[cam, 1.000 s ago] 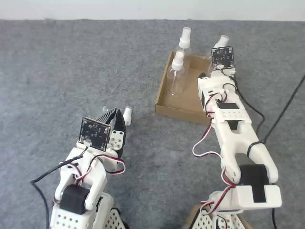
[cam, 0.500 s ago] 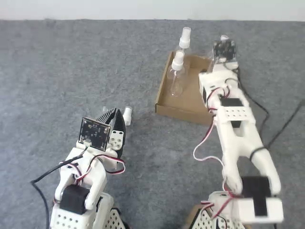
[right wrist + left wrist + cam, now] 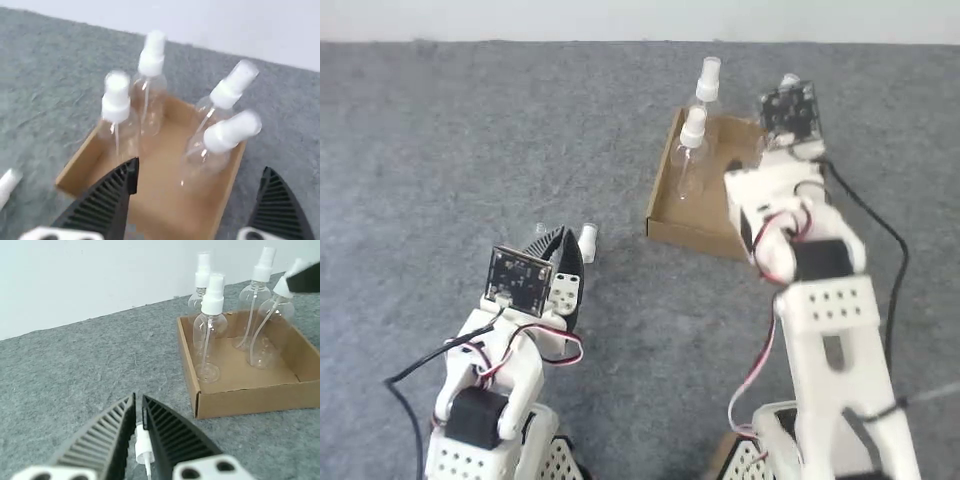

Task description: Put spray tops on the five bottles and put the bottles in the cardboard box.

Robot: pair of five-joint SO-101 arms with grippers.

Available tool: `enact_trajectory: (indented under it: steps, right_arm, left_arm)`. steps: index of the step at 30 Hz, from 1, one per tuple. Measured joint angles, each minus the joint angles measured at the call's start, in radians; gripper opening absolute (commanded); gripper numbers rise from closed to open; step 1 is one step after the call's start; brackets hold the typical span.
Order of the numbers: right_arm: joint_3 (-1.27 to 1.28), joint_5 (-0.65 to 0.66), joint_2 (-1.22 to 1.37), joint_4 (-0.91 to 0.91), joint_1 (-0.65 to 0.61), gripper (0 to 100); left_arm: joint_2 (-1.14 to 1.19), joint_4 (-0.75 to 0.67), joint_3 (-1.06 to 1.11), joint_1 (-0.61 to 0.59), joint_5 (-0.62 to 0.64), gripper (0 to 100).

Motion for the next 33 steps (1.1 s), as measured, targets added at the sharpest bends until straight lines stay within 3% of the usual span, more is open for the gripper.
enact_trajectory:
  steps: [6,10,17,20,24,33]
  right_arm:
    - [0.235,0.0,-0.259,0.138,0.003,31.0]
    - [0.396,0.008,-0.456,0.278,0.035,31.3]
    - [0.615,0.345,-0.769,0.473,0.133,31.0]
    - [0.621,0.39,-0.868,0.503,0.236,31.0]
    - [0.621,0.4,-0.885,0.511,0.311,31.0]
    - [0.621,0.402,-0.736,0.511,0.33,31.0]
  left_arm:
    - [0.265,0.002,-0.157,-0.046,0.0,20]
    - [0.543,0.037,-0.285,-0.1,-0.06,21]
    - [0.99,0.175,-0.591,-0.316,-0.207,27]
    - [1.168,0.247,-0.706,-0.362,-0.284,29]
    - [1.376,0.288,-0.776,-0.371,-0.358,29]
    - [1.617,0.27,-0.789,-0.397,-0.365,27]
